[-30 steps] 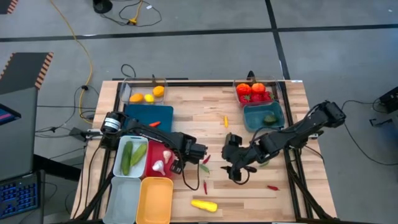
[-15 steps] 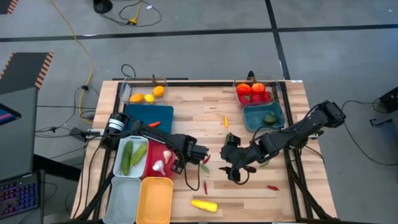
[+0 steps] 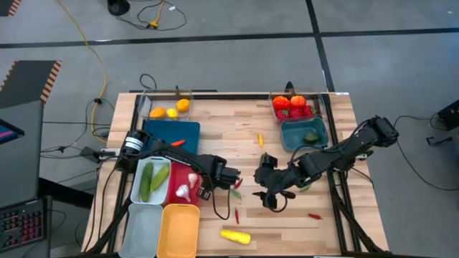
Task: Sort produce into baskets
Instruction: Put the middle left green chili pepper into the yellow bin
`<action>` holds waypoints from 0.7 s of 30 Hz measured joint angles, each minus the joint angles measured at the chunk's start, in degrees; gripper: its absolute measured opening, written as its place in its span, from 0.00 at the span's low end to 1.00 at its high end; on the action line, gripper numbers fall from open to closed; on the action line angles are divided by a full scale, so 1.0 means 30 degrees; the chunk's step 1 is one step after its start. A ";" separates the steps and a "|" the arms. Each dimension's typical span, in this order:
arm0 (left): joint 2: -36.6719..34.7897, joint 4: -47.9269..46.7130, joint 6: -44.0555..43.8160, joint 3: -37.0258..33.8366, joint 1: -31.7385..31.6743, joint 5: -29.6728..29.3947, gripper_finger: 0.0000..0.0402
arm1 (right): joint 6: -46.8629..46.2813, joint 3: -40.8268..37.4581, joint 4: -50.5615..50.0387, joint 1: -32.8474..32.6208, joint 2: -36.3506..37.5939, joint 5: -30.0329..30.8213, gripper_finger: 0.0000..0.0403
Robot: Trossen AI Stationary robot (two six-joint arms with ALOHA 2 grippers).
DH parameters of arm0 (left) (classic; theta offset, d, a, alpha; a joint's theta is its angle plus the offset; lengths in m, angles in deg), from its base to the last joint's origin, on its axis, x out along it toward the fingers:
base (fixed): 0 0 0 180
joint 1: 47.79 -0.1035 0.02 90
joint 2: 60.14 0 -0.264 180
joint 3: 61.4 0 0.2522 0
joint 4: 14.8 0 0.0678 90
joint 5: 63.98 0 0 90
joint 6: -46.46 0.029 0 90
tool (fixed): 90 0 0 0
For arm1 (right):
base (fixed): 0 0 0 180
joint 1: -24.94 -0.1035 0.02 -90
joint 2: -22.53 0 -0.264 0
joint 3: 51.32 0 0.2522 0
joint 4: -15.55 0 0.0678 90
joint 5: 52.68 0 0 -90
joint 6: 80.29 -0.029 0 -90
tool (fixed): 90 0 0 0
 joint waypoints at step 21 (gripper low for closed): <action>-0.1736 -0.2769 -0.1104 0.2104 0.0139 0.2008 0.22 | 0.0005 0.0000 -0.0082 0.0043 0.0007 0.0007 0.86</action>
